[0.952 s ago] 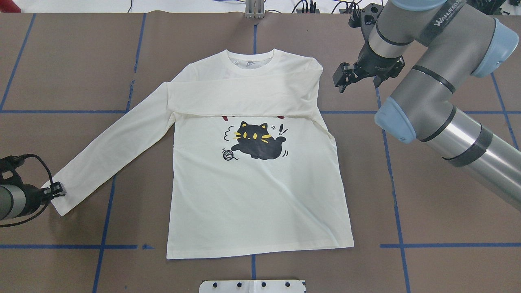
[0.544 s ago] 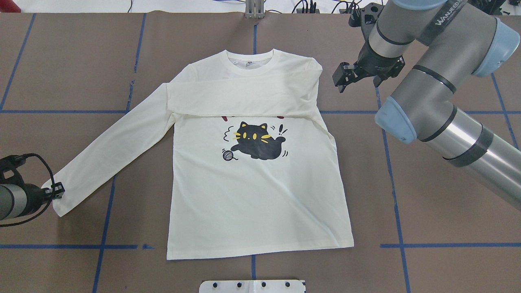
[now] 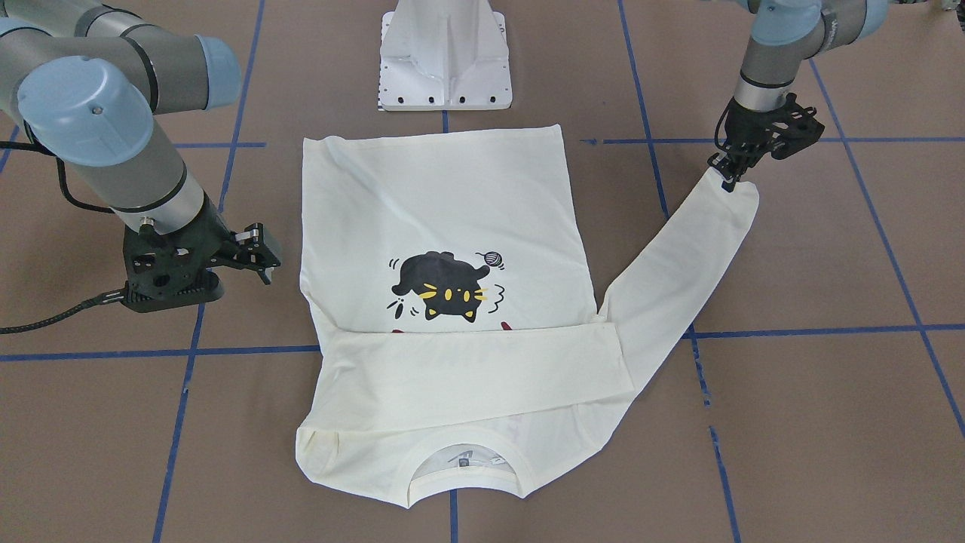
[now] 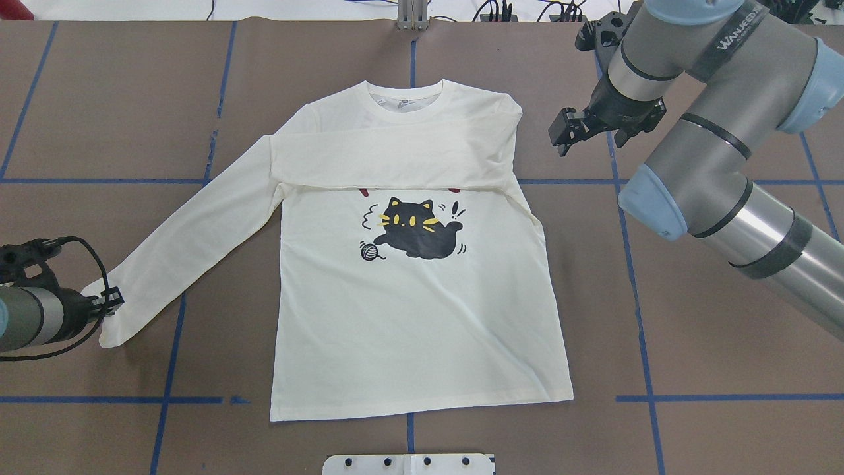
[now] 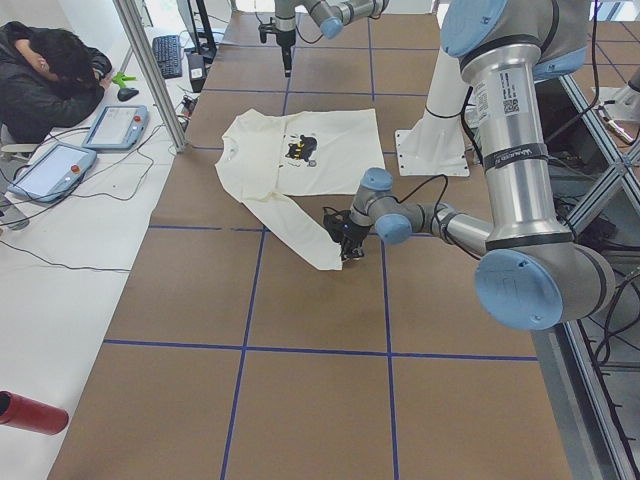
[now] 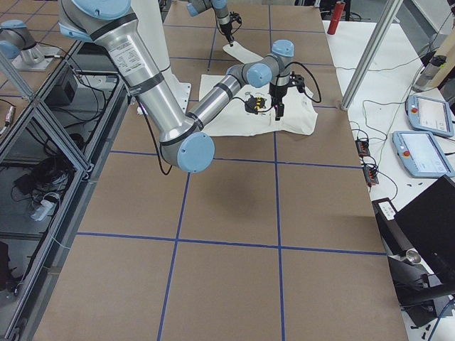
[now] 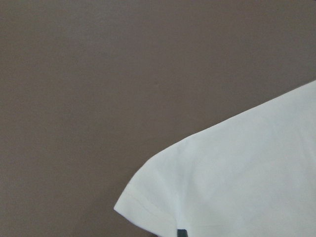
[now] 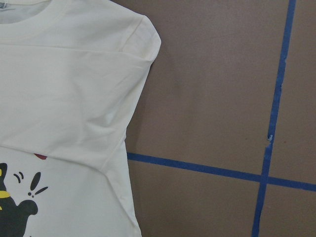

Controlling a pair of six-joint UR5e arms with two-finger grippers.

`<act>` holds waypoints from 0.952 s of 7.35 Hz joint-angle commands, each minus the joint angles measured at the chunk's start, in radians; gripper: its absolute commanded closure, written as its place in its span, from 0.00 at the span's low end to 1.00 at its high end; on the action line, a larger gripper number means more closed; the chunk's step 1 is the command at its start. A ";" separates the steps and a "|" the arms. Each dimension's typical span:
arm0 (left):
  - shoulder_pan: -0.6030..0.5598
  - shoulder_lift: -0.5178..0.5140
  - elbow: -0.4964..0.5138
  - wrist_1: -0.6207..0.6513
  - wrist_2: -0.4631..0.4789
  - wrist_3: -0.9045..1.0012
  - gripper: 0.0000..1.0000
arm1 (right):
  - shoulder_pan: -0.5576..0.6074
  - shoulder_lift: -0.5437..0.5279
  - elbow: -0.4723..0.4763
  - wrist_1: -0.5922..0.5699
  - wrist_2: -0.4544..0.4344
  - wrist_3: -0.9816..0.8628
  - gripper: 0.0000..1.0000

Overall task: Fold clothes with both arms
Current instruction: 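Fold the held sleeve across the shirt toward the far shoulder with left gripper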

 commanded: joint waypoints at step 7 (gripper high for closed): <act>-0.317 -0.951 0.206 0.362 -0.322 0.271 1.00 | 0.034 -0.496 0.245 0.167 -0.004 0.003 0.00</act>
